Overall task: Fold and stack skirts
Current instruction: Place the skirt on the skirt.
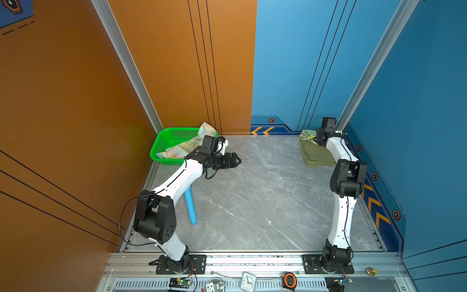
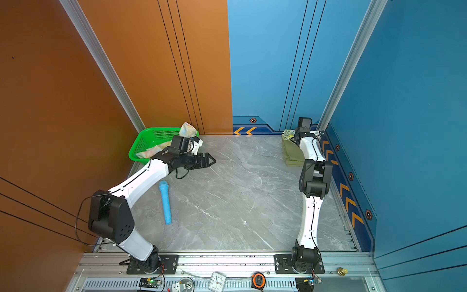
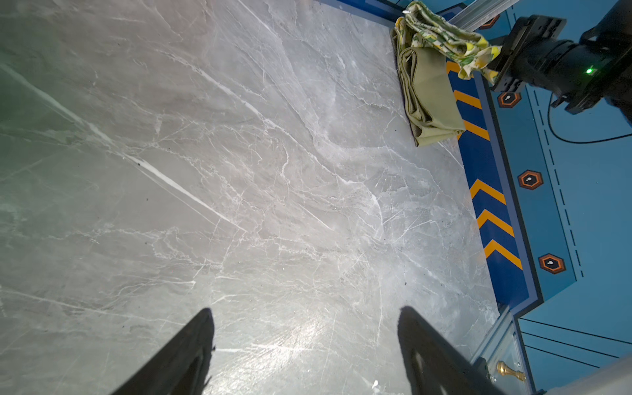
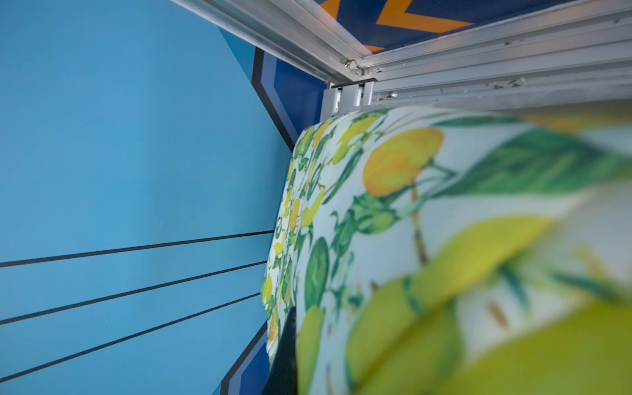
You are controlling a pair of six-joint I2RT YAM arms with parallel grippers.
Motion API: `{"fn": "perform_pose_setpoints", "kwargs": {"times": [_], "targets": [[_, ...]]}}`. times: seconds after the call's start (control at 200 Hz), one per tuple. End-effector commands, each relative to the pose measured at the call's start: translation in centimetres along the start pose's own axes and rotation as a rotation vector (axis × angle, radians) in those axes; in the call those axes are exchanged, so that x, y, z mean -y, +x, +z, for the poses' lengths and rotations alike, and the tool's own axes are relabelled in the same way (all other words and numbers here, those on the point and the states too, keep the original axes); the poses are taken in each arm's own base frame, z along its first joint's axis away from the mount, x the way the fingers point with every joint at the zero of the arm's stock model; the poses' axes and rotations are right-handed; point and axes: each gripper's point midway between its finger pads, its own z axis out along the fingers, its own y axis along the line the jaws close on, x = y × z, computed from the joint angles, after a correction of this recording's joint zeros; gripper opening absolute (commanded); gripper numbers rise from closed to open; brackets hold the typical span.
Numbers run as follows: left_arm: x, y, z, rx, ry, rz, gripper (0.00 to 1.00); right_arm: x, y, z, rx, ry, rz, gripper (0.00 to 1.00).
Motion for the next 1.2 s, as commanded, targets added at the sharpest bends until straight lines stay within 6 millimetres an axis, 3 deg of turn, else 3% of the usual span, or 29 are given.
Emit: {"fn": "perform_pose_setpoints", "kwargs": {"times": [0.0, 0.335, 0.476, 0.491, 0.601, 0.681, 0.831, 0.911, 0.961, 1.131, 1.197], "targets": [[0.8, -0.2, -1.2, 0.029, 0.030, 0.004, 0.85, -3.5, -2.3, -3.9, 0.024, -0.103, 0.031, 0.00], [1.2, -0.3, -2.9, 0.073, 0.018, 0.019, 0.85, -1.9, -2.2, -5.4, -0.006, -0.076, 0.018, 0.00], [1.2, -0.4, -3.5, 0.091, 0.006, 0.028, 0.85, 0.1, -1.4, -5.7, -0.026, -0.040, 0.006, 0.00], [1.2, -0.4, -3.6, 0.094, 0.006, 0.029, 0.85, 1.3, -1.0, -5.4, -0.033, -0.016, 0.001, 0.00], [0.8, -0.5, -3.8, 0.107, -0.017, 0.033, 0.85, 4.2, 0.0, -4.9, -0.057, 0.035, -0.015, 0.01], [0.5, -0.5, -4.0, 0.114, -0.031, 0.032, 0.85, 5.0, 0.1, -5.6, -0.063, 0.048, -0.029, 0.11], [-0.2, -0.6, -4.4, 0.130, -0.062, 0.027, 0.85, 8.4, 1.0, -6.0, -0.110, 0.163, -0.097, 0.48], [-0.6, -0.6, -4.7, 0.138, -0.078, 0.017, 0.85, 9.8, 0.9, -7.1, -0.114, 0.229, -0.135, 0.73], [-0.9, -0.6, -4.8, 0.139, -0.096, 0.013, 0.85, 10.4, 0.4, -8.1, -0.099, 0.272, -0.168, 0.99], [-2.5, -0.7, -4.9, 0.150, -0.175, -0.012, 0.85, 11.8, -1.7, -12.0, -0.045, 0.379, -0.286, 1.00], [-3.4, -0.9, -5.1, 0.160, -0.226, -0.017, 0.91, 11.6, -2.3, -13.4, -0.025, 0.371, -0.342, 1.00]]}}
